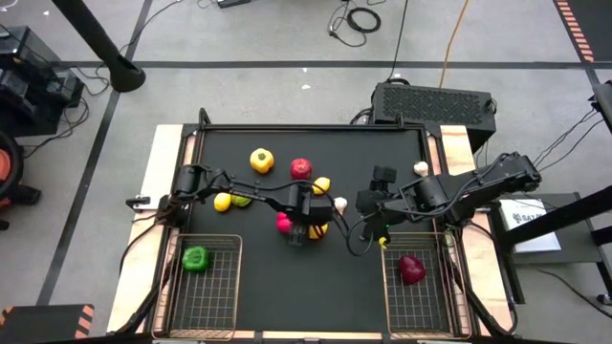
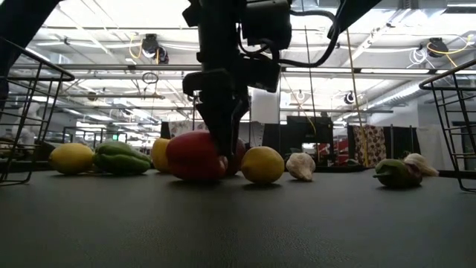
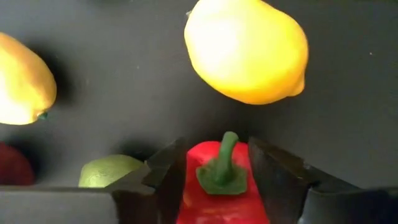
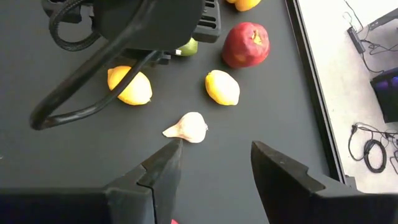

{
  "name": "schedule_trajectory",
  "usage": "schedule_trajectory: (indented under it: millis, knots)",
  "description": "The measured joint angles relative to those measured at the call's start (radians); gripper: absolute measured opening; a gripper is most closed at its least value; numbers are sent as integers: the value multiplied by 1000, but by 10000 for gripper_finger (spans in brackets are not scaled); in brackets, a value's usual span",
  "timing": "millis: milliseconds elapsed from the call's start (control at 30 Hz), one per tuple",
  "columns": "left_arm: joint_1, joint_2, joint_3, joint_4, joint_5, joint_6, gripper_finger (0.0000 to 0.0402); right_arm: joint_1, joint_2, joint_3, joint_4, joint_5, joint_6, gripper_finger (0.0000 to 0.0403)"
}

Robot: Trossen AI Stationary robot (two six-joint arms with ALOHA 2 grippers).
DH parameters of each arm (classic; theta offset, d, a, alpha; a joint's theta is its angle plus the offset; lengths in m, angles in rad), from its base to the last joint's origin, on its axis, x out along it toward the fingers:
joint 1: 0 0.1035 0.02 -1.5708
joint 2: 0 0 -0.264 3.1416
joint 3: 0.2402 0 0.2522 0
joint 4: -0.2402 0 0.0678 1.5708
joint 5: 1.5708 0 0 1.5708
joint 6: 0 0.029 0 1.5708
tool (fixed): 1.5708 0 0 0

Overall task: Sort produce into baskets
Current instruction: Put the red bell pepper into the left gold wire basket

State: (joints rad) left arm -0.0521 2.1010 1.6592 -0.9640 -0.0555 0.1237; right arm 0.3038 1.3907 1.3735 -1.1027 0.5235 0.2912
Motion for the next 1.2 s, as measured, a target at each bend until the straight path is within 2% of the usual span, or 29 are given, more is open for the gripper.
schedule_trajectory:
  millis: [233,700,800,967,1200]
  knots:
    - [0,5,0,-21,0,18,112,0,0,0,0,0,0,183]
    - [0,7,0,-74,3,59,16,0,0,0,0,0,0,183]
    - [0,7,0,-85,1,54,13,0,0,0,0,0,0,183]
    - [-5,-21,0,-122,-16,35,29,0,0,0,1,0,-1,183]
    - [-31,-167,1,-157,-77,-18,31,0,0,0,20,0,-18,183]
